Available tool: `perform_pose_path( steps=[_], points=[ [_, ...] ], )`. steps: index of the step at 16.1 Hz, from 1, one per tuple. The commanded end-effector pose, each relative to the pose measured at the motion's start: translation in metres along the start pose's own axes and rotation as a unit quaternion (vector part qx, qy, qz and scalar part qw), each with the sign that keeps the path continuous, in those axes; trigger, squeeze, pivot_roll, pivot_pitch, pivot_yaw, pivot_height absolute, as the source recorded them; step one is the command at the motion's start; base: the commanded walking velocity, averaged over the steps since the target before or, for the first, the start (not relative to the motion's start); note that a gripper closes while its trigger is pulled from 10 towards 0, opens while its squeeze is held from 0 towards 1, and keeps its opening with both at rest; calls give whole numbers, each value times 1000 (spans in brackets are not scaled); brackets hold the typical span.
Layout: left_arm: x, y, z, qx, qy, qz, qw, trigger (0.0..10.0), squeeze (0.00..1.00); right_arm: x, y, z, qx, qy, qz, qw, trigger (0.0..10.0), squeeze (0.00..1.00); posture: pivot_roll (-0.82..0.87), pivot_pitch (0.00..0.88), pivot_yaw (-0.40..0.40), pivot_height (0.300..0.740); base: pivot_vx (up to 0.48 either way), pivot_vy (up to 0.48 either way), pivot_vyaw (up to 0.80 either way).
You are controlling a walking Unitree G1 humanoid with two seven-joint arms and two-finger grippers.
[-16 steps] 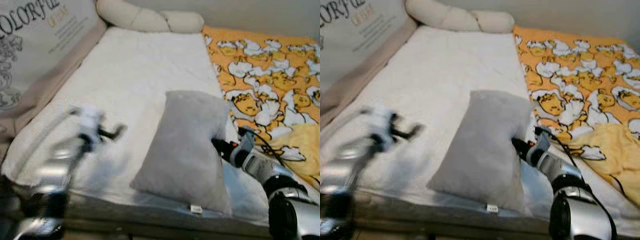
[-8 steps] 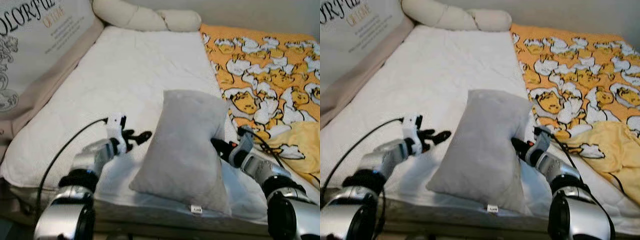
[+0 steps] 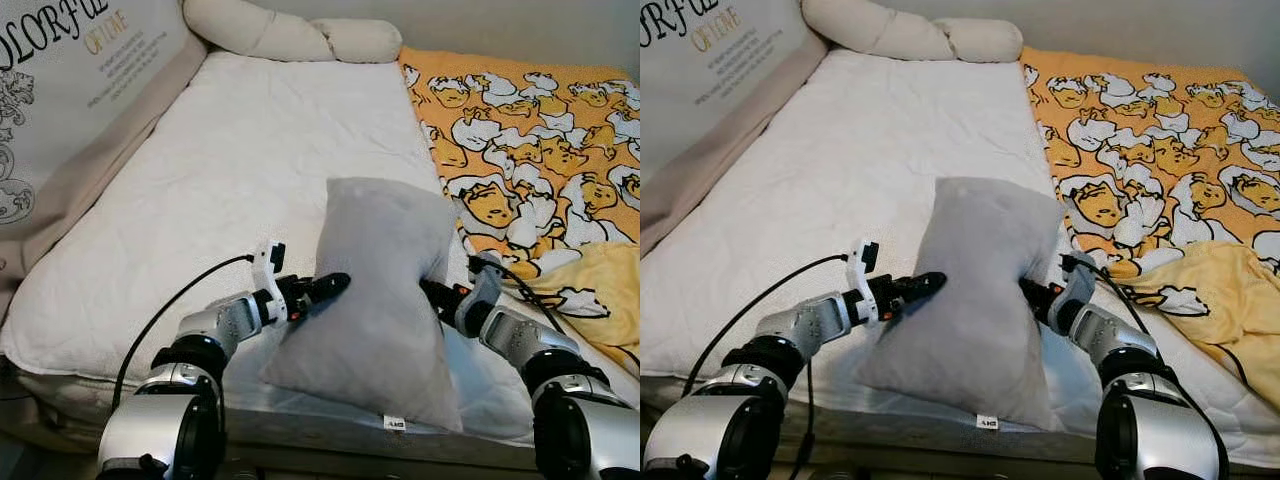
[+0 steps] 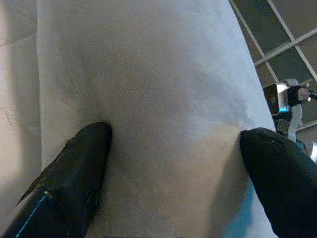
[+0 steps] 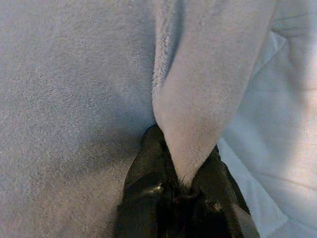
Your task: Clean up the room
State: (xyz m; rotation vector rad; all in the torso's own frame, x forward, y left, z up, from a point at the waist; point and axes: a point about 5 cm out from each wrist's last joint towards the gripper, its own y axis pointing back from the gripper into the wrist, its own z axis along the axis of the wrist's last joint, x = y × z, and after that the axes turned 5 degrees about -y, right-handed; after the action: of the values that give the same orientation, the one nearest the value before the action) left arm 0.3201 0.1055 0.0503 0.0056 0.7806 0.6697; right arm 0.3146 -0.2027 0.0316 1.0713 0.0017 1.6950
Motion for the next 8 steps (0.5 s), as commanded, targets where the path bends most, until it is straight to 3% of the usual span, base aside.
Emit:
perform_pose_path(
  steps=[1, 3, 4, 5, 6, 7, 8],
  points=[
    [-6, -5, 2, 5, -3, -25, 1000, 10000, 1000, 10, -6, 0, 12, 8, 16, 1000, 0, 0, -30, 0, -51, 740, 0, 0, 0],
    [-7, -3, 4, 8, -6, -49, 999, 10000, 1000, 13, -7, 0, 16, 18, 21, 999, 0, 0, -28, 0, -54, 740, 0, 0, 0],
    [-6, -2, -2, 43, -30, -52, 997, 10000, 125, 15, -9, 0, 19, 25, 26, 999, 0, 0, -27, 0, -55, 740, 0, 0, 0],
    [-6, -2, -5, 56, -39, -49, 996, 10000, 0, 16, -9, 0, 20, 27, 28, 999, 0, 0, -26, 0, -56, 740, 0, 0, 0],
    [-3, -1, -6, 58, -43, -32, 997, 2314, 0, 19, -11, 1, 21, 32, 32, 999, 0, 0, -24, 0, -56, 740, 0, 0, 0],
    [-2, -1, -4, 42, -22, -27, 998, 0, 0, 22, -12, 2, 20, 33, 38, 999, 0, 0, -22, 0, -56, 740, 0, 0, 0],
    [-2, 0, -2, 34, -13, -31, 999, 0, 0, 27, -14, 3, 18, 34, 44, 998, 0, 0, -17, 0, -58, 740, 0, 0, 0]
  ],
)
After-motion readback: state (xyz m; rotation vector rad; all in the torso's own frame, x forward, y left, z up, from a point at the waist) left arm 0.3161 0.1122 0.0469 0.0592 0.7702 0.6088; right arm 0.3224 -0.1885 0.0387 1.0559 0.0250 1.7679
